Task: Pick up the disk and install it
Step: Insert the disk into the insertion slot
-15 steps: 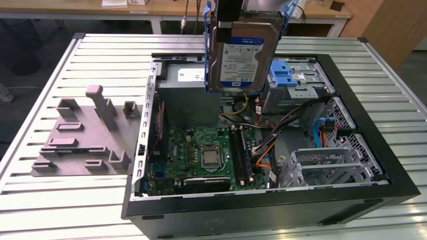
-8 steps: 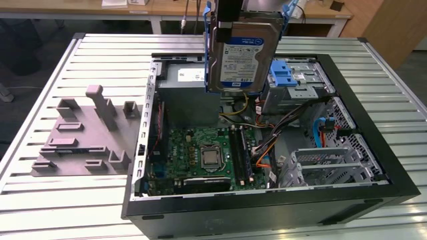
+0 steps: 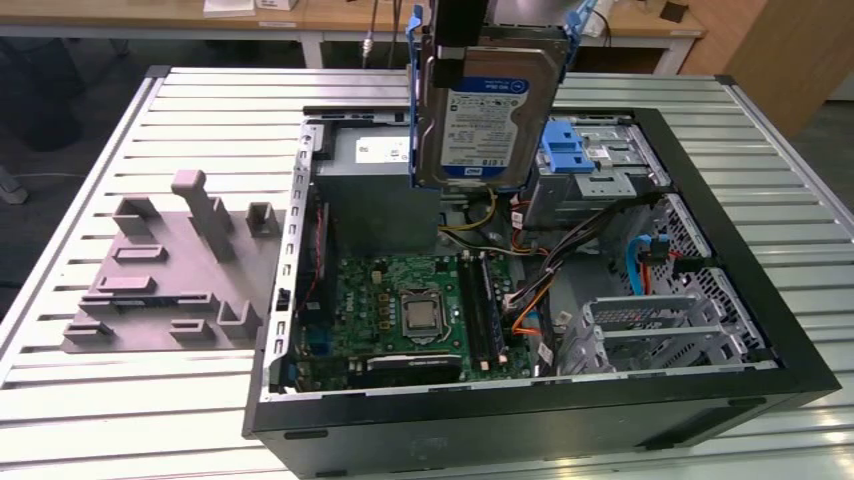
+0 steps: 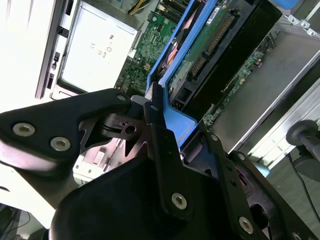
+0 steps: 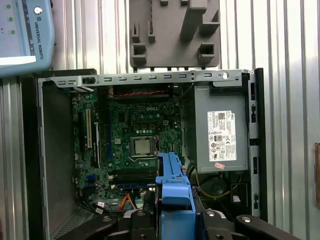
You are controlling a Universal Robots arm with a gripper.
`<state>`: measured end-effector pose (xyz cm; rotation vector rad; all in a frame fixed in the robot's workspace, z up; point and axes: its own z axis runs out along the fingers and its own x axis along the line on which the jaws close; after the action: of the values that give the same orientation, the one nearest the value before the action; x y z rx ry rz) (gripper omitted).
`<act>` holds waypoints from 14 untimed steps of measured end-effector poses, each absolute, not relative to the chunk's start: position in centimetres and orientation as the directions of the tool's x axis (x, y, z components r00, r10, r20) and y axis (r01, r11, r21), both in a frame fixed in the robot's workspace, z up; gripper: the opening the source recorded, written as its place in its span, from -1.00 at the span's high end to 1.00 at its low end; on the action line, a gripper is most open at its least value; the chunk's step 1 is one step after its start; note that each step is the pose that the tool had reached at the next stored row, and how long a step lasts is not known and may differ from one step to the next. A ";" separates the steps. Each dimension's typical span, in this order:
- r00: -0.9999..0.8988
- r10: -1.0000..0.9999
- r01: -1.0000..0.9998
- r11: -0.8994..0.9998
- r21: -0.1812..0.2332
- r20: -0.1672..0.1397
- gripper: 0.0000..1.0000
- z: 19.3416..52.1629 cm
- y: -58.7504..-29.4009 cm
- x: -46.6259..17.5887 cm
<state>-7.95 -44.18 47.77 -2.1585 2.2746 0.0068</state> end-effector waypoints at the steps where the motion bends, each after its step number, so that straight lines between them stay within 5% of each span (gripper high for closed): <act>1: -0.052 -0.999 -0.999 0.052 -0.001 -0.007 0.26 47.8 -44.2 -7.9; 14: -0.052 -0.999 -0.999 0.052 -0.001 -0.007 0.26 47.8 -44.9 -7.9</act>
<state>-7.91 -44.92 47.76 -2.1585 2.2744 0.0068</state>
